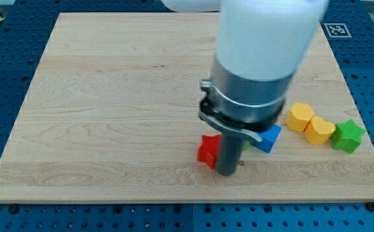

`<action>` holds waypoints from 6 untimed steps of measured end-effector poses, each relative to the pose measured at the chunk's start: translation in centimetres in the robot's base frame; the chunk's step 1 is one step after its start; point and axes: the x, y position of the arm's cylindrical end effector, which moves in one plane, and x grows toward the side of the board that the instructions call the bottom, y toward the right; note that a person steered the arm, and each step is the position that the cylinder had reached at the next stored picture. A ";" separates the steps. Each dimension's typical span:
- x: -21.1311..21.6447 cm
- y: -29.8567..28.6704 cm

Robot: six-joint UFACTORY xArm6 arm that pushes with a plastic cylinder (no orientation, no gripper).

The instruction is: Nudge the red star a bit up

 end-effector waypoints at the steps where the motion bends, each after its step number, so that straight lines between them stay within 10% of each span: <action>1: -1.6 -4.2; 6: -3.7 -9.5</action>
